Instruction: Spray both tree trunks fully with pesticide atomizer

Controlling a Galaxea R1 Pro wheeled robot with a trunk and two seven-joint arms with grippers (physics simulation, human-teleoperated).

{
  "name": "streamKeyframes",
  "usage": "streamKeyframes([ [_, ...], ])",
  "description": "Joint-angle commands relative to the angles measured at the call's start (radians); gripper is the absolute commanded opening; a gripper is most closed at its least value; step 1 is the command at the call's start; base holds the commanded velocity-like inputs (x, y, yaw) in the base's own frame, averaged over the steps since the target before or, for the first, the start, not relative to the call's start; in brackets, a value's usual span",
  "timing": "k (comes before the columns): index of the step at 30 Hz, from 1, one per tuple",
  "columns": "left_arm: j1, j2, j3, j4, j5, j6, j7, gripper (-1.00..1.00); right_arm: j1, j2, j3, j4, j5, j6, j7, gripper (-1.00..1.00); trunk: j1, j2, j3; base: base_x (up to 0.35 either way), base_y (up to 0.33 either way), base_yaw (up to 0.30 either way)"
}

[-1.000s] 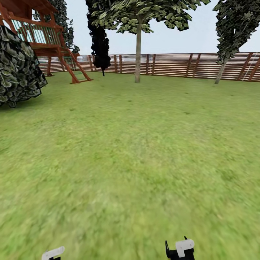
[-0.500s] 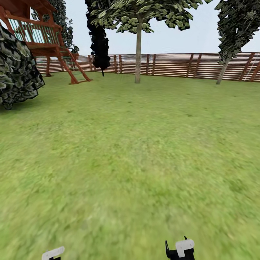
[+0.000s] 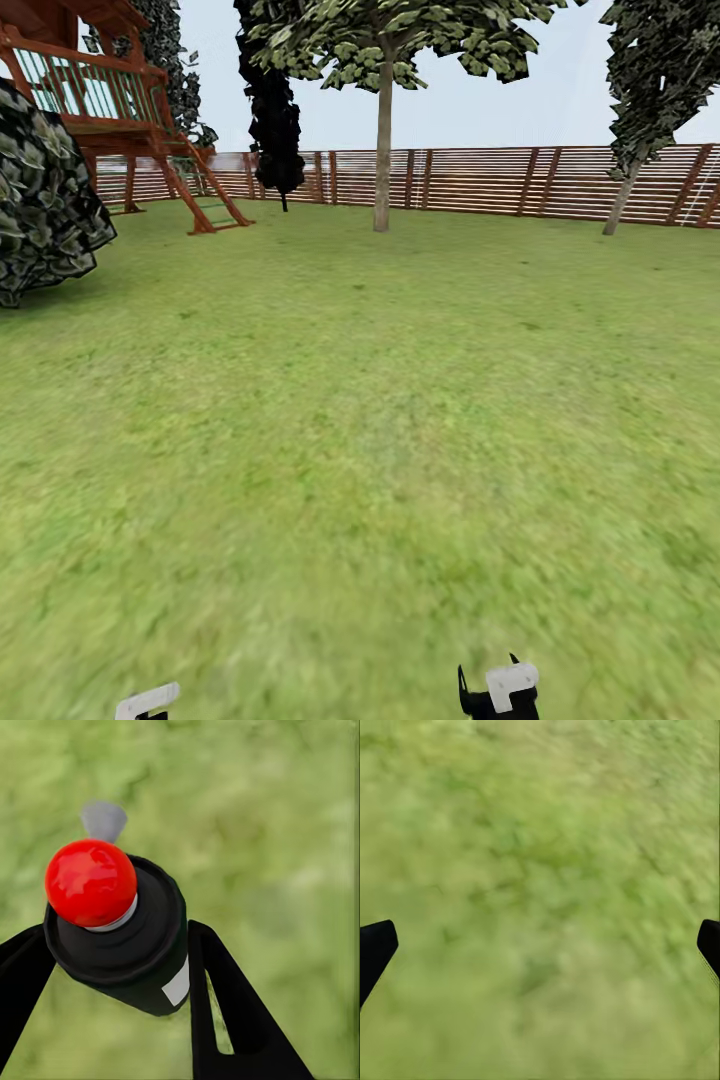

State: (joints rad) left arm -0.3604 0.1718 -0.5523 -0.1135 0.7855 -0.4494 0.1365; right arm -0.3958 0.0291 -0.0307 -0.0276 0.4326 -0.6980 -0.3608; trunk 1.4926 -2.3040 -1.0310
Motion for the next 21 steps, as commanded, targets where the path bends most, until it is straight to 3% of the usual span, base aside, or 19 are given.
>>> streamKeyframes([
  [1,0.000,0.000,0.000,0.000,0.000,0.000,0.000,-1.00,0.000,0.000,0.000,0.000,0.000,0.000,0.000,1.00,0.000,0.000,0.000,0.340,0.000,0.000],
  [21,0.000,0.000,0.000,0.000,0.000,0.000,0.000,-1.00,0.000,0.000,0.000,0.000,0.000,0.000,0.000,1.00,0.000,0.000,0.000,0.340,0.000,0.000],
])
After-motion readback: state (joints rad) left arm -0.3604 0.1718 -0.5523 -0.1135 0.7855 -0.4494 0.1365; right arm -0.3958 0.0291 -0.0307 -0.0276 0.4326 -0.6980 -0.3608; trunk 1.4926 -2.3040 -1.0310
